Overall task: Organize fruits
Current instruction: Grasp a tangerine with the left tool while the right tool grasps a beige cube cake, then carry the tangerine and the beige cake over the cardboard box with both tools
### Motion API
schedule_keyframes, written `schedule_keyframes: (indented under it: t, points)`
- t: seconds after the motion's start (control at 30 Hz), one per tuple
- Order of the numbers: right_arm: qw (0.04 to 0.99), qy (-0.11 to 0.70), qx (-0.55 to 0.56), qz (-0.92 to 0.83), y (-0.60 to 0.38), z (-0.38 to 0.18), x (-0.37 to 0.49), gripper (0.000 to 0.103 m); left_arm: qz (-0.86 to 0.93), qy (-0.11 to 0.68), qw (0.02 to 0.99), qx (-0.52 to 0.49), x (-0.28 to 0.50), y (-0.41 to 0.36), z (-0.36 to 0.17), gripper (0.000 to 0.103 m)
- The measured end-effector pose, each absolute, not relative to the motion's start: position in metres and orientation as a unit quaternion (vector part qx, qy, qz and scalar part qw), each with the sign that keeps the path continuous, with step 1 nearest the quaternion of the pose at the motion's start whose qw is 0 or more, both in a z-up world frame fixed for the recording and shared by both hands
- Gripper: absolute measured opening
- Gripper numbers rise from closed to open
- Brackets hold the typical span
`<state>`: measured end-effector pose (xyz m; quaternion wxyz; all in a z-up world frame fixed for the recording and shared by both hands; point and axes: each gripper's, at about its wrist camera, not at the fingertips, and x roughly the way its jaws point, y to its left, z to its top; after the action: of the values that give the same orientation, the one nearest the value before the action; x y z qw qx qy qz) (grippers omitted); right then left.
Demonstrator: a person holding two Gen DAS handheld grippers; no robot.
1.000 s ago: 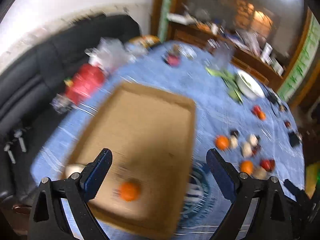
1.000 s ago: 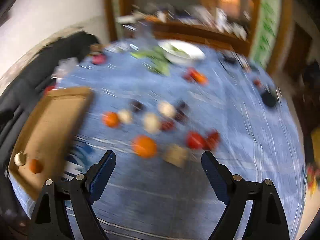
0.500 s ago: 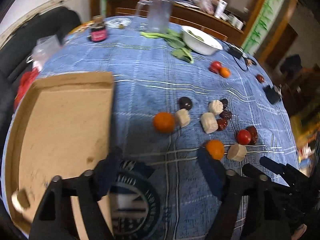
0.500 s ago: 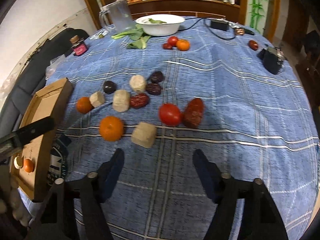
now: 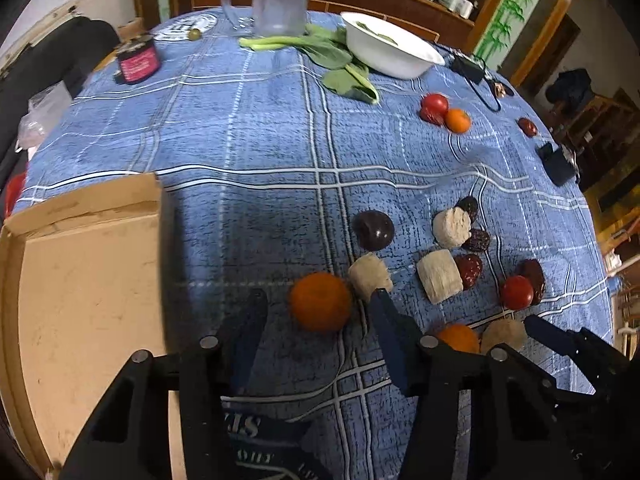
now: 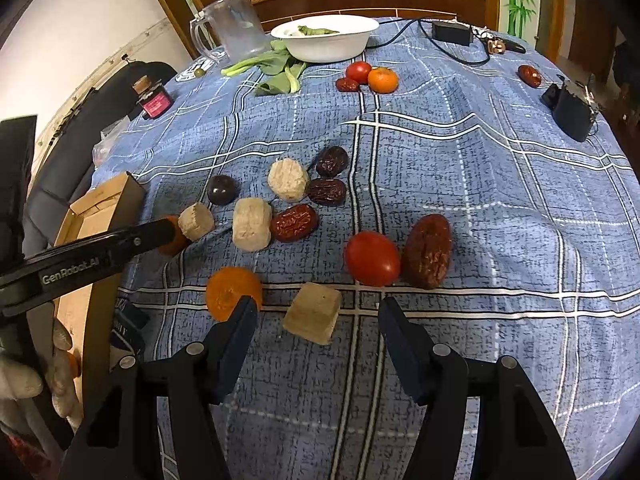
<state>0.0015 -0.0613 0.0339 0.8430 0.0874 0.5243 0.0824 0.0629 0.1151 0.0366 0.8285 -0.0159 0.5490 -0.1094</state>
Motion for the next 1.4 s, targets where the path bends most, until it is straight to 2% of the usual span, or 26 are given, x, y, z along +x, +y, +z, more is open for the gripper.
schedule_keyframes:
  t: [0.13,0.27,0.37,0.53,0.57,0.6,0.67,0.73,0.77,0.8,0.87,1.4]
  points:
    - [0.839,0.531,0.091,0.077,-0.06,0.028,0.005,0.065,-0.13,0.546,0.827,-0.024,0.065,0.114,0.035,0.046]
    - [0.835,0.537,0.094,0.072,-0.059,0.024,0.009,0.057,-0.139,0.544,0.827,-0.042,0.065,0.121,0.036,0.029]
    - [0.836,0.535,0.095,0.07,-0.06,0.023,0.009,0.056,-0.14,0.547,0.824,-0.057,0.065,0.126,0.035,0.029]
    - [0.837,0.535,0.093,0.066,-0.062,0.023,0.009,0.049,-0.148,0.546,0.822,-0.068,0.066,0.129,0.033,0.029]
    - [0.837,0.535,0.092,0.066,-0.062,0.023,0.009,0.048,-0.149,0.545,0.822,-0.068,0.067,0.128,0.033,0.031]
    - [0.837,0.535,0.091,0.067,-0.062,0.023,0.009,0.048,-0.15,0.545,0.822,-0.068,0.068,0.128,0.032,0.039]
    - [0.838,0.535,0.088,0.066,-0.062,0.023,0.009,0.048,-0.161,0.546,0.819,-0.067,0.069,0.124,0.029,0.047]
    - [0.838,0.536,0.082,0.065,-0.061,0.023,0.008,0.048,-0.156,0.545,0.823,-0.029,0.068,0.113,0.024,0.046]
    - [0.838,0.536,0.08,0.065,-0.06,0.023,0.008,0.048,-0.158,0.543,0.825,-0.005,0.066,0.106,0.023,0.043]
    - [0.838,0.536,0.078,0.065,-0.06,0.024,0.008,0.044,-0.15,0.536,0.831,0.019,0.063,0.101,0.024,0.03]
    - [0.835,0.538,0.091,0.076,-0.06,0.024,0.009,0.031,-0.149,0.537,0.83,0.008,0.061,0.102,0.027,0.03]
    - [0.847,0.514,0.089,0.1,-0.042,0.059,-0.017,0.031,-0.118,0.506,0.848,-0.107,0.014,0.164,0.072,0.03]
